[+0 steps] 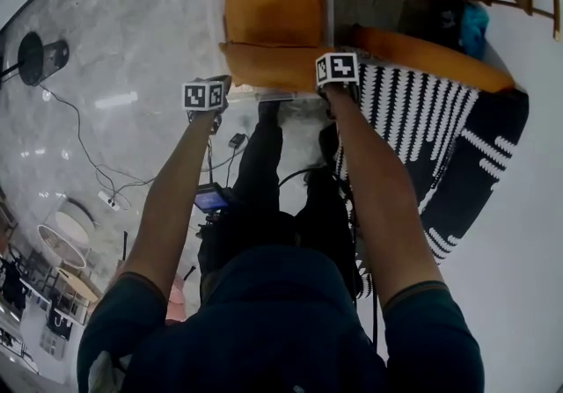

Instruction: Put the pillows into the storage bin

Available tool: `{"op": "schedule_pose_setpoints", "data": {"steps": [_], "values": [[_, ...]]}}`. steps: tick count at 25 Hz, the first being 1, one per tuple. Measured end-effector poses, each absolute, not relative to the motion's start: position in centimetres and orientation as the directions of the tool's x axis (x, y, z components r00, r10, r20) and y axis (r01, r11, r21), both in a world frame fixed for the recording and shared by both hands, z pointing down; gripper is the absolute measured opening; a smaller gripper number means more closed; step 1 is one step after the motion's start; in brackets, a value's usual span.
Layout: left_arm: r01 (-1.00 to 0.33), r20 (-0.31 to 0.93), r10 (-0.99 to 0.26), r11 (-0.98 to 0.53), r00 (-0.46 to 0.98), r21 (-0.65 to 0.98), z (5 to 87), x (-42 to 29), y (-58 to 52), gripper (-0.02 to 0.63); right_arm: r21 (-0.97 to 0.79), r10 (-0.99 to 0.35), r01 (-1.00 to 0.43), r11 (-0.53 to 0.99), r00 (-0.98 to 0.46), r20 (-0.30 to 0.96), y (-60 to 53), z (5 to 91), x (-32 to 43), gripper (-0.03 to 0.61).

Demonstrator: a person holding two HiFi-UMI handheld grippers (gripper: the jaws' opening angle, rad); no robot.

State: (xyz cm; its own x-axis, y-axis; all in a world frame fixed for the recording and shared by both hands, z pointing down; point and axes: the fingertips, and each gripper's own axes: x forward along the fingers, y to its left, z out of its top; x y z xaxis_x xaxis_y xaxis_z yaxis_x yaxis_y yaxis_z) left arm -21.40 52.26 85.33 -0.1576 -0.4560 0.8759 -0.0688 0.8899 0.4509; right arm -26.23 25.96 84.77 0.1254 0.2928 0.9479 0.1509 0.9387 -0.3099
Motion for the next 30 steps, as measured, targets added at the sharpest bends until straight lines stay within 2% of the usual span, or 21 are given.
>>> {"op": "schedule_pose_setpoints", "data": {"steps": [3, 6, 11, 15, 21, 25, 30], "values": [[-0.082, 0.88, -0.44, 0.898, -0.176, 0.433, 84.1, -21.6, 52.5, -0.002, -0.309, 0.289, 0.166, 0.936, 0.137, 0.947, 26.0, 83.7, -25.7, 0.038], [-0.128, 0.852, -0.456, 0.89, -0.257, 0.438, 80.7, -24.0, 51.9, -0.002, -0.329, 0.321, 0.186, 0.926, 0.073, 0.944, 26.3, 80.5, -26.6, 0.038], [-0.206, 0.783, -0.459, 0.888, -0.421, 0.41, 71.7, -27.8, 51.2, -0.002, -0.475, 0.5, 0.183, 0.861, -0.124, 0.857, 27.4, 71.4, -28.2, 0.038], [-0.263, 0.699, -0.471, 0.882, -0.538, 0.392, 62.6, -29.2, 50.8, -0.002, -0.543, 0.6, 0.255, 0.8, -0.32, 0.734, 26.7, 59.8, -29.5, 0.037], [-0.331, 0.525, -0.476, 0.876, -0.705, 0.35, 46.6, -26.8, 49.9, -0.002, -0.569, 0.686, 0.395, 0.721, -0.52, 0.509, 23.7, 40.5, -27.9, 0.026], [-0.37, 0.392, -0.462, 0.883, -0.796, 0.29, 36.7, -23.1, 48.1, -0.002, -0.508, 0.718, 0.514, 0.691, -0.568, 0.402, 20.5, 30.5, -24.3, 0.009], [-0.375, 0.257, -0.421, 0.903, -0.87, 0.209, 27.0, -15.1, 46.3, -0.002, -0.471, 0.754, 0.597, 0.649, -0.589, 0.293, 17.3, 22.2, -17.0, 0.009]]}}
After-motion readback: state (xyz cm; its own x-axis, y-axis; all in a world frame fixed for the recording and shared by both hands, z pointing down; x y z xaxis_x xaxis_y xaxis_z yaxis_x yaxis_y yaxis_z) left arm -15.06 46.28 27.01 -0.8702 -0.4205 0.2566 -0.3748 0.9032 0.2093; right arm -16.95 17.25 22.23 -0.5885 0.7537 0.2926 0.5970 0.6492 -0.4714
